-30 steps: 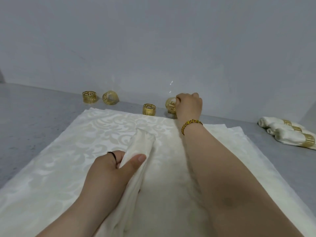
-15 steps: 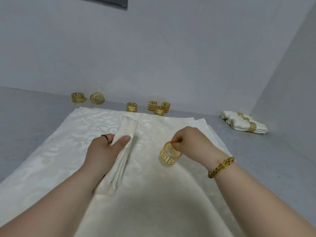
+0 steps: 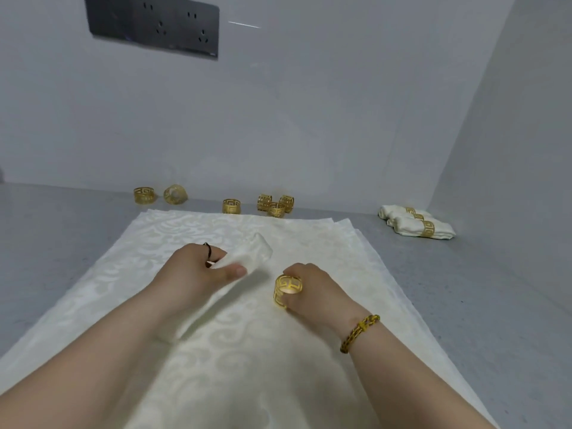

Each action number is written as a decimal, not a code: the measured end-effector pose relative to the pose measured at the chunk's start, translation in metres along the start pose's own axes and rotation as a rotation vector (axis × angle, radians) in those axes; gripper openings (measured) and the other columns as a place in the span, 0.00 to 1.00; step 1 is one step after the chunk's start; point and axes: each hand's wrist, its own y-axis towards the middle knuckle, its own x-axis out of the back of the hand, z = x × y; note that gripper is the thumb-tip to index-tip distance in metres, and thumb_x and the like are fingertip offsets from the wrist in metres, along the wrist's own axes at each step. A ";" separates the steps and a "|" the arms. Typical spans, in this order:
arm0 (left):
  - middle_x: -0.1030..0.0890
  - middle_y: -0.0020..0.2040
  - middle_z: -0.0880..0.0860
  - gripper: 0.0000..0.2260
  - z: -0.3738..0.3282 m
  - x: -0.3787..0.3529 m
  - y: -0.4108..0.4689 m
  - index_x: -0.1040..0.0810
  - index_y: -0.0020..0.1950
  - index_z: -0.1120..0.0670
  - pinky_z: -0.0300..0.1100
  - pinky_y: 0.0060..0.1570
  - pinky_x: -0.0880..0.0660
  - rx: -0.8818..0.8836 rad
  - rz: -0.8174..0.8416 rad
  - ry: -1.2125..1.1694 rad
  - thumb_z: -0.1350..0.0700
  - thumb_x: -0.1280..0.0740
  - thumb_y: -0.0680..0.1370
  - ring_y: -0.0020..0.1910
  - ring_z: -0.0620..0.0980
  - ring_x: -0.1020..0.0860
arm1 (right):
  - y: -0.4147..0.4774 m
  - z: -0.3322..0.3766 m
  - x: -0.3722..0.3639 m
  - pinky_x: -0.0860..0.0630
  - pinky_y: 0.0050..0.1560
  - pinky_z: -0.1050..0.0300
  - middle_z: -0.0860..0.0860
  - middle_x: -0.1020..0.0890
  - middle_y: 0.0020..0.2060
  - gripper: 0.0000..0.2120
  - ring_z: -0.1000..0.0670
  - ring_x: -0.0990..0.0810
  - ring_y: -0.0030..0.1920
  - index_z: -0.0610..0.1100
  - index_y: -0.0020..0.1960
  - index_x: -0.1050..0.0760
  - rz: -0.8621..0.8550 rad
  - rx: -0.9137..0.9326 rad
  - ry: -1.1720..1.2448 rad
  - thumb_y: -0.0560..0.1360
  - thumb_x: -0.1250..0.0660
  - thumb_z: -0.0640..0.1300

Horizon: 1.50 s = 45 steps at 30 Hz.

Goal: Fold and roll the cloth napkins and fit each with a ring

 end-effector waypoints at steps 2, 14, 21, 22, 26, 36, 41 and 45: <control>0.36 0.21 0.46 0.21 -0.003 -0.004 -0.005 0.33 0.21 0.52 0.32 0.25 0.42 0.003 0.020 -0.020 0.54 0.30 0.72 0.21 0.42 0.37 | -0.003 -0.005 -0.002 0.35 0.59 0.60 0.46 0.31 0.62 0.22 0.46 0.32 0.63 0.46 0.67 0.35 -0.029 -0.005 0.009 0.74 0.36 0.44; 0.22 0.26 0.45 0.12 -0.002 -0.011 -0.014 0.19 0.30 0.47 0.26 0.25 0.32 -0.010 -0.108 -0.347 0.60 0.30 0.72 0.25 0.38 0.26 | -0.010 -0.016 0.013 0.21 0.43 0.63 0.45 0.19 0.45 0.19 0.54 0.19 0.38 0.37 0.62 0.33 -0.031 -0.001 1.409 0.73 0.37 0.31; 0.18 0.31 0.42 0.10 -0.011 -0.022 -0.023 0.17 0.42 0.47 0.29 0.25 0.29 -0.002 -0.035 -0.430 0.62 0.30 0.71 0.28 0.37 0.23 | -0.017 -0.004 0.003 0.22 0.50 0.60 0.42 0.22 0.52 0.11 0.50 0.21 0.46 0.43 0.51 0.32 -0.008 0.111 1.315 0.72 0.36 0.32; 0.18 0.30 0.43 0.10 -0.011 -0.021 -0.024 0.17 0.40 0.46 0.29 0.25 0.30 0.003 -0.040 -0.444 0.62 0.30 0.71 0.27 0.37 0.23 | -0.017 -0.003 0.003 0.23 0.53 0.57 0.43 0.22 0.53 0.11 0.50 0.21 0.46 0.44 0.49 0.31 -0.017 0.125 1.274 0.72 0.35 0.32; 0.19 0.29 0.46 0.12 -0.009 -0.021 -0.025 0.16 0.35 0.45 0.30 0.24 0.30 0.031 -0.023 -0.468 0.63 0.30 0.71 0.26 0.39 0.24 | -0.021 0.001 0.003 0.25 0.53 0.58 0.48 0.21 0.49 0.12 0.55 0.20 0.41 0.45 0.46 0.31 -0.096 0.152 1.135 0.71 0.34 0.31; 0.17 0.44 0.57 0.05 -0.006 -0.027 -0.025 0.15 0.38 0.49 0.40 0.39 0.30 -0.036 0.054 -0.329 0.59 0.27 0.69 0.38 0.46 0.24 | -0.021 0.000 -0.002 0.24 0.55 0.63 0.47 0.18 0.50 0.09 0.53 0.19 0.52 0.46 0.54 0.23 0.079 0.248 1.034 0.75 0.37 0.43; 0.17 0.40 0.55 0.01 -0.003 -0.029 -0.022 0.16 0.38 0.52 0.39 0.37 0.29 -0.011 0.024 -0.238 0.57 0.27 0.68 0.36 0.45 0.24 | -0.018 -0.005 -0.001 0.24 0.56 0.59 0.44 0.18 0.47 0.08 0.51 0.19 0.47 0.44 0.50 0.23 0.124 0.123 1.045 0.77 0.40 0.39; 0.21 0.27 0.42 0.04 -0.001 -0.032 -0.018 0.20 0.36 0.51 0.26 0.28 0.33 -0.028 0.016 -0.094 0.55 0.25 0.67 0.27 0.36 0.26 | -0.017 -0.006 -0.006 0.24 0.55 0.56 0.41 0.20 0.47 0.06 0.48 0.21 0.47 0.37 0.50 0.23 0.125 0.062 0.939 0.74 0.36 0.37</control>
